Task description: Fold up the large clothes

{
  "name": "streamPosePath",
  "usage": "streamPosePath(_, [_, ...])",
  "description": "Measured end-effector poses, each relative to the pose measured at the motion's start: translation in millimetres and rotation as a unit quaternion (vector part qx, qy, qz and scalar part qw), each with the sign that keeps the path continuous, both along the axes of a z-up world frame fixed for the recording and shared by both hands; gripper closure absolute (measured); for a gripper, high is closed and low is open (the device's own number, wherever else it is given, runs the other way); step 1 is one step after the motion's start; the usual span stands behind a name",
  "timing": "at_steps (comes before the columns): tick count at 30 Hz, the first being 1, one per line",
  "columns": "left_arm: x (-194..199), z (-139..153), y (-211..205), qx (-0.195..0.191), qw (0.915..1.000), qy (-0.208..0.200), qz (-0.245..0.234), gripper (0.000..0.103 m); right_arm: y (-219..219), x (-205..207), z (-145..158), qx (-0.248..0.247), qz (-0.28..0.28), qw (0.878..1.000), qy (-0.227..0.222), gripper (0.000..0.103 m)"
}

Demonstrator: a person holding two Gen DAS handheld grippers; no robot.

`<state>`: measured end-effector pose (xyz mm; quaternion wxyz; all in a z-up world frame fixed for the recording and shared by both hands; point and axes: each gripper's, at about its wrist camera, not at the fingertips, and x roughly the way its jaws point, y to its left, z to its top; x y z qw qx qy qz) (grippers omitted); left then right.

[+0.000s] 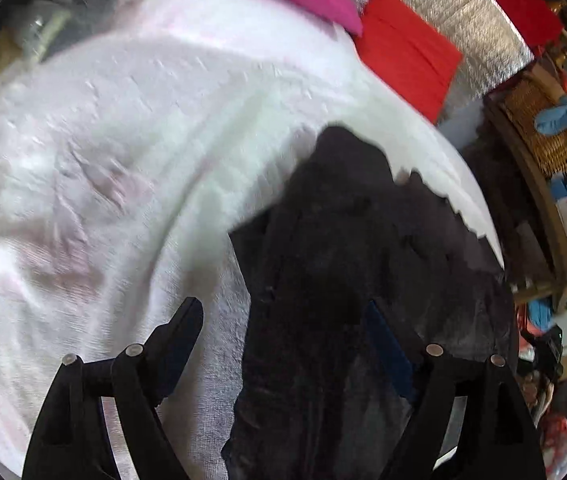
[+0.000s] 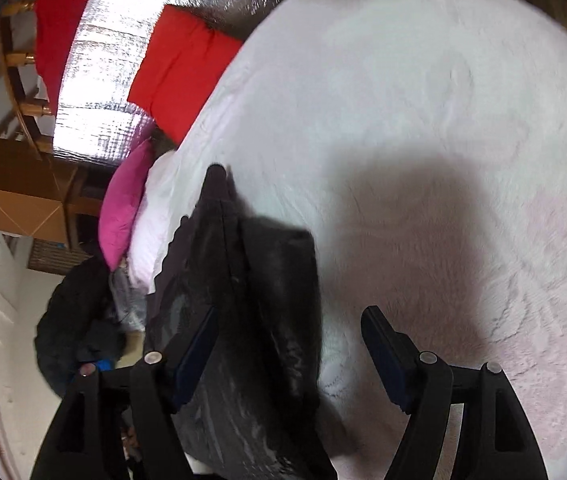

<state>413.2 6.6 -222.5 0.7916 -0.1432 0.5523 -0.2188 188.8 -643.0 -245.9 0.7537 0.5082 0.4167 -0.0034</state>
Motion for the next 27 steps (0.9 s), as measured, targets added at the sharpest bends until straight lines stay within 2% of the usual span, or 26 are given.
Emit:
streamPosePath(3, [1, -11, -8, -0.01, 0.9995, 0.022, -0.019, 0.02, 8, 9, -7, 0.01, 0.026, 1.0, 0.003, 0.026])
streamPosePath(8, [-2, -20, -26, -0.058, 0.9941, 0.047, -0.079, 0.02, 22, 28, -19, 0.037, 0.06, 0.997, -0.005, 0.026])
streamPosePath(10, [-1, -23, -33, -0.058, 0.9931, 0.048, -0.09, 0.016, 27, 33, -24, 0.051, 0.071, 0.996, -0.011, 0.025])
streamPosePath(14, [1, -26, -40, -0.089, 0.989, 0.062, -0.1, 0.013, 42, 44, -24, 0.057, 0.094, 0.994, -0.028, 0.014])
streamPosePath(18, [-1, -24, -54, -0.114, 0.9841, 0.058, -0.123, 0.012, 60, 56, -28, 0.076, 0.129, 0.988, -0.041, 0.013])
streamPosePath(21, [-7, -22, -69, -0.099, 0.9846, 0.049, -0.136, 0.011, 79, 66, -22, 0.039, 0.153, 0.987, -0.042, 0.011])
streamPosePath(23, [-6, -22, -75, -0.093, 0.9853, 0.047, -0.135, 0.011, 87, 71, -22, 0.047, 0.157, 0.985, -0.047, 0.011])
streamPosePath(25, [-5, -24, -74, -0.095, 0.9856, 0.055, -0.129, 0.011, 93, 72, -20, 0.023, 0.157, 0.986, -0.04, 0.013])
streamPosePath(27, [-2, -30, -70, -0.099, 0.9861, 0.066, -0.115, 0.012, 97, 72, -19, 0.0, 0.157, 0.987, -0.036, 0.022])
